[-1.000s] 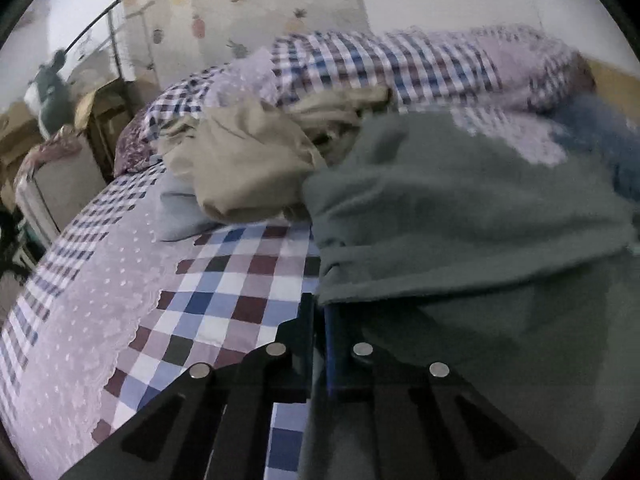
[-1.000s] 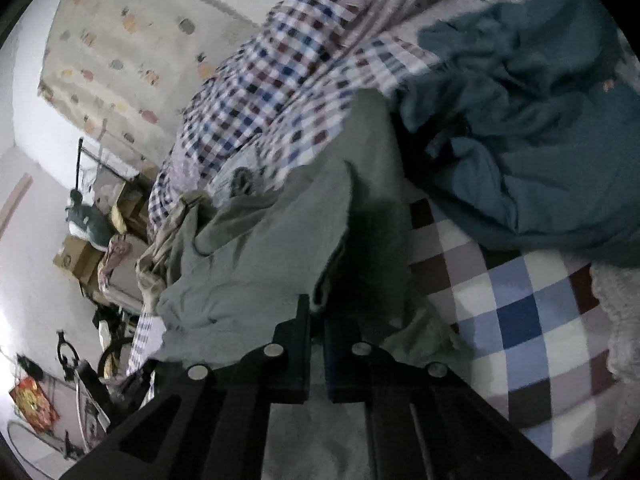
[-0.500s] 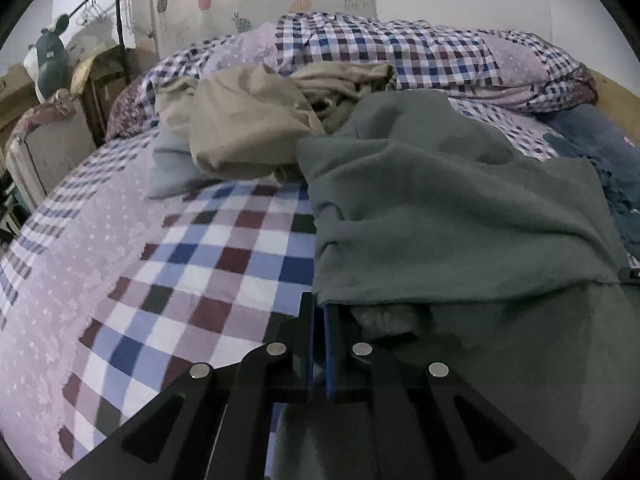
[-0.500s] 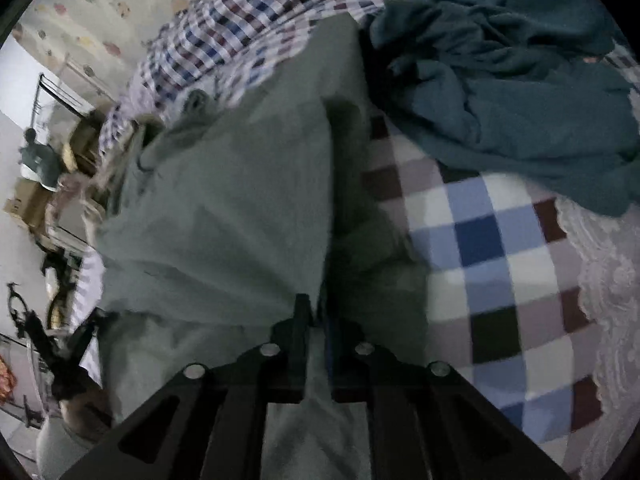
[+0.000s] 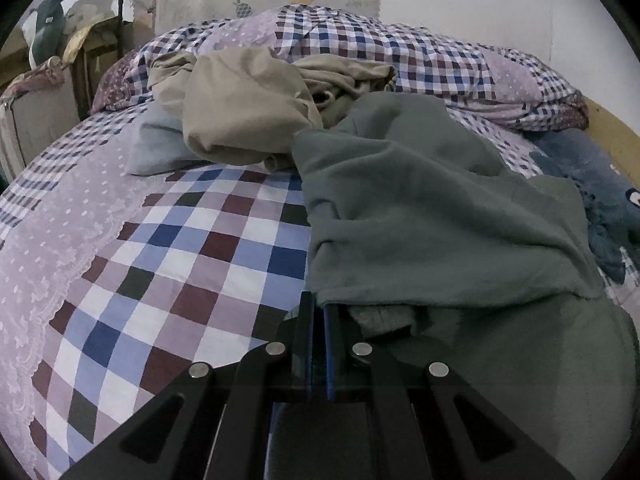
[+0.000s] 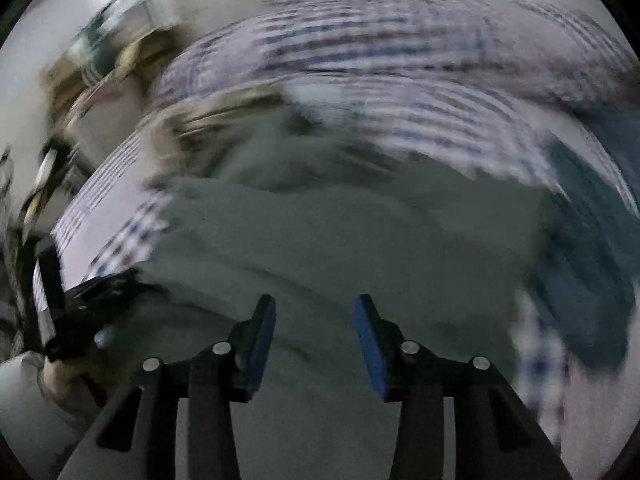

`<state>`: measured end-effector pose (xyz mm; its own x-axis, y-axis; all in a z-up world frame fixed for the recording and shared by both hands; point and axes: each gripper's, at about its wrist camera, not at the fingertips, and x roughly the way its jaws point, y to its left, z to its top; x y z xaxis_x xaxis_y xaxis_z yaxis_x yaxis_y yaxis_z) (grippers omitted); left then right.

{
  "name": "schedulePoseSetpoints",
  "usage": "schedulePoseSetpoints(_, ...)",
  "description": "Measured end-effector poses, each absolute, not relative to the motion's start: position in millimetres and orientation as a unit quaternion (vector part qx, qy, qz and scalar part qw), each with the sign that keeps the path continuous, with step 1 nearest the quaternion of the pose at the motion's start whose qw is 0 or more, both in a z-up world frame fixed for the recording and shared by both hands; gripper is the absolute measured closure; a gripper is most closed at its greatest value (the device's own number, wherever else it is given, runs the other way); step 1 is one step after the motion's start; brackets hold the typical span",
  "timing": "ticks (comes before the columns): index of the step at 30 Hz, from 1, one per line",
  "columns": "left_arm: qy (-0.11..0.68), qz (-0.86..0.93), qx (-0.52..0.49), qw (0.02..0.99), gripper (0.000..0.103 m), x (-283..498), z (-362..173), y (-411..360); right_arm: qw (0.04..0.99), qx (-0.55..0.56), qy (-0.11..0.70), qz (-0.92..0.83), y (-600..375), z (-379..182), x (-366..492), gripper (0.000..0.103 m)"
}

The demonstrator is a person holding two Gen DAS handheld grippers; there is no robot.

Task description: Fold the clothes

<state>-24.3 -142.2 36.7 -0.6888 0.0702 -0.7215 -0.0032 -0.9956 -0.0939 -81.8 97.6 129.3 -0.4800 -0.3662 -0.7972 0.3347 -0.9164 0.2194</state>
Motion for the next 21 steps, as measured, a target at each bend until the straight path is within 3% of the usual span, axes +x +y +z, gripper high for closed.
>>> schedulePoseSetpoints(5, -0.054, 0.916, -0.397, 0.025, 0.100, -26.6, 33.6, -143.6, 0.297, 0.464, 0.030, -0.834, -15.0, 146.9, -131.5, 0.058)
schedulePoseSetpoints(12, -0.081, 0.912, -0.400, 0.038, 0.100, -27.8, 32.1, -150.2, 0.297, 0.509, 0.130, -0.797, -134.5, 104.1, -205.6, 0.058)
schedulePoseSetpoints(17, -0.093, 0.908, -0.405, 0.048, 0.100, -30.5, 30.6, -153.3, 0.292, 0.494, 0.105, -0.812, -155.4, 113.9, -246.1, 0.074)
schedulePoseSetpoints(20, -0.099, 0.907, -0.406, 0.050, 0.100, -32.2, 30.2, -154.7, 0.283, 0.466, 0.070, -0.835, -155.4, 133.4, -267.1, 0.071)
schedulePoseSetpoints(21, -0.100, 0.907, -0.407, 0.050, 0.100, -32.9, 30.1, -155.1, 0.291, 0.465, 0.073, -0.833, -155.1, 135.8, -266.4, 0.065)
